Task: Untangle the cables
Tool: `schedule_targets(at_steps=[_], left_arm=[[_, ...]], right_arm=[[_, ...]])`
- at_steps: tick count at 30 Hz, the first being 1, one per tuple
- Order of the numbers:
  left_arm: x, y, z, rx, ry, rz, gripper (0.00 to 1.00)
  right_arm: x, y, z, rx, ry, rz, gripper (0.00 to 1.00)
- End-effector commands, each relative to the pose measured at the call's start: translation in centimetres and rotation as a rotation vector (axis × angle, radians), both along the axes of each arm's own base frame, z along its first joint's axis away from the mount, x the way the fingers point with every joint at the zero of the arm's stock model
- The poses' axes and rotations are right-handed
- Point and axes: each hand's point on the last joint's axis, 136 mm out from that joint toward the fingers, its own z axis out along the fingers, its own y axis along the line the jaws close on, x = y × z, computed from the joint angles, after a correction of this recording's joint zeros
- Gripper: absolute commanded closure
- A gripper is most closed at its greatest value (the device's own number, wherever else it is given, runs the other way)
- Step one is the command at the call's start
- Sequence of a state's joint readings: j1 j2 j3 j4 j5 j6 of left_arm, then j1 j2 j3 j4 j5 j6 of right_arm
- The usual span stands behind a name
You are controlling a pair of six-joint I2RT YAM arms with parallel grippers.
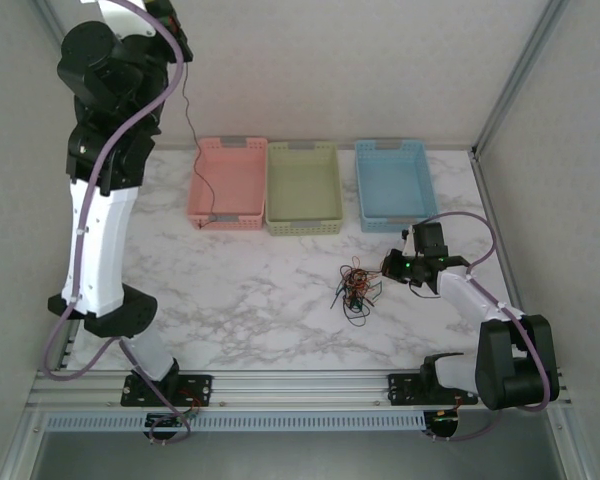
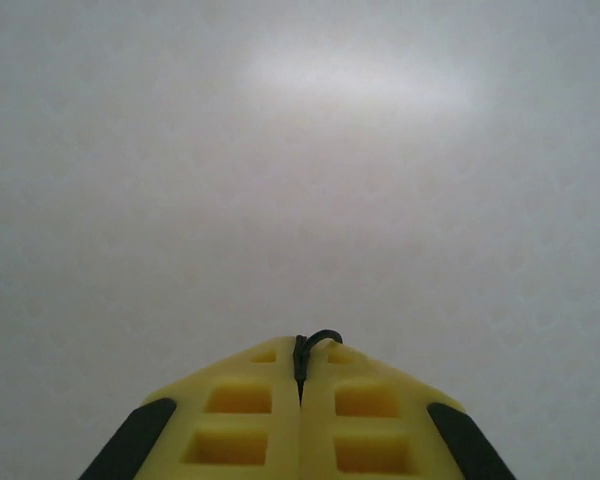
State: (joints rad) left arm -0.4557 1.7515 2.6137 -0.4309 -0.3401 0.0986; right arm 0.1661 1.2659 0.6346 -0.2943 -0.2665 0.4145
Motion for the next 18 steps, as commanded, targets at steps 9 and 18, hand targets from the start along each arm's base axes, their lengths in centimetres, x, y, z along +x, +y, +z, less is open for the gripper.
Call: schedule_targets(at_steps=[9,18], left_arm=[[-1.1,-0.1,5.6,-0.004,-0.258,-0.028,1.00],[3.8,2.3,4.1,-0.057,-0.274,0.036,1.00]], right_arm=[[-0.4,0.3,-1.1,0.013,0.039,0.016,0.97],[-0.5,0.3,-1.2,0.012,0.050,0.015,0.98]])
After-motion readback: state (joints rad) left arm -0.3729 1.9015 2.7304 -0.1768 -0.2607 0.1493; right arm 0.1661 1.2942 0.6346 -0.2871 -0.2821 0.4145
